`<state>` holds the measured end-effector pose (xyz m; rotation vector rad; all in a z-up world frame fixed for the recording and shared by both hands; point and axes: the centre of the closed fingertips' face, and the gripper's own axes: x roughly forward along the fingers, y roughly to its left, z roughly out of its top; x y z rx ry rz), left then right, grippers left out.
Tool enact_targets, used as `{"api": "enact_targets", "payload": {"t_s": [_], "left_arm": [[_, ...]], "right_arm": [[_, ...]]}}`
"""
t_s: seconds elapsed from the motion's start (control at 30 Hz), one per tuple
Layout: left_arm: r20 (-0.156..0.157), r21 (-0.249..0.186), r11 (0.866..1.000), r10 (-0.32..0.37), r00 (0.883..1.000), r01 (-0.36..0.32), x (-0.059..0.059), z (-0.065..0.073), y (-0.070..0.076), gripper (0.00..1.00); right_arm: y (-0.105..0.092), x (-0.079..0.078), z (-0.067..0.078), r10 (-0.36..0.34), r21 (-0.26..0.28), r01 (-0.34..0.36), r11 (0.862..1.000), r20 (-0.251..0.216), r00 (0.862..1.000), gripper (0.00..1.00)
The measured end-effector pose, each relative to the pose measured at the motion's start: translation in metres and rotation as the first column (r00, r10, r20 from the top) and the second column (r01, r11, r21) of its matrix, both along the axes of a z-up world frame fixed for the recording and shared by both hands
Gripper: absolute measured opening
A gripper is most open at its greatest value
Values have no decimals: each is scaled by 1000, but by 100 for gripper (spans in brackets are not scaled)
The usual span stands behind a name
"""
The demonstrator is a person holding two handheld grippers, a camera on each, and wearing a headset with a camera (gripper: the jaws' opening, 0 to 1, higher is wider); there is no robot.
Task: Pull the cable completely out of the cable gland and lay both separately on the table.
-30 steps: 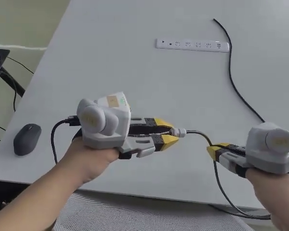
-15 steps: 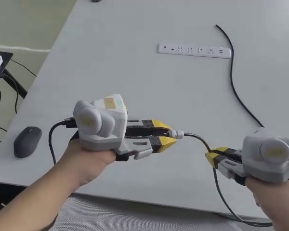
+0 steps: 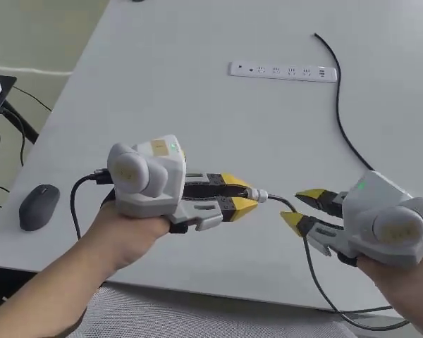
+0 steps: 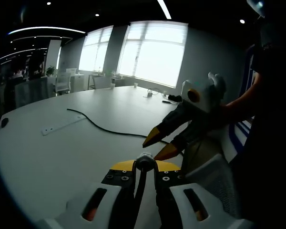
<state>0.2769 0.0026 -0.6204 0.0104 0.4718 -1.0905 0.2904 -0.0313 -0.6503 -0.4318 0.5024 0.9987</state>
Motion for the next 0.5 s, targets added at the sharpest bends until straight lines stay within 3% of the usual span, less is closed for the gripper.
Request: {"api": "enact_targets", "payload": {"t_s": [0.03, 0.17, 0.5], "left_arm": [[-1, 0, 1000, 1, 1000, -1, 0, 0, 0, 15], [-3, -2, 1000, 5, 1000, -5, 1, -1, 1, 15], [-8, -5, 1000, 5, 1000, -5, 2, -2, 1, 15]], "right_arm": [[6, 0, 5, 33, -13, -33, 999, 33, 999, 18], [17, 0, 7, 92, -62, -88, 994, 77, 993, 18], [27, -4, 6, 163, -90, -153, 984, 115, 980, 4]]}}
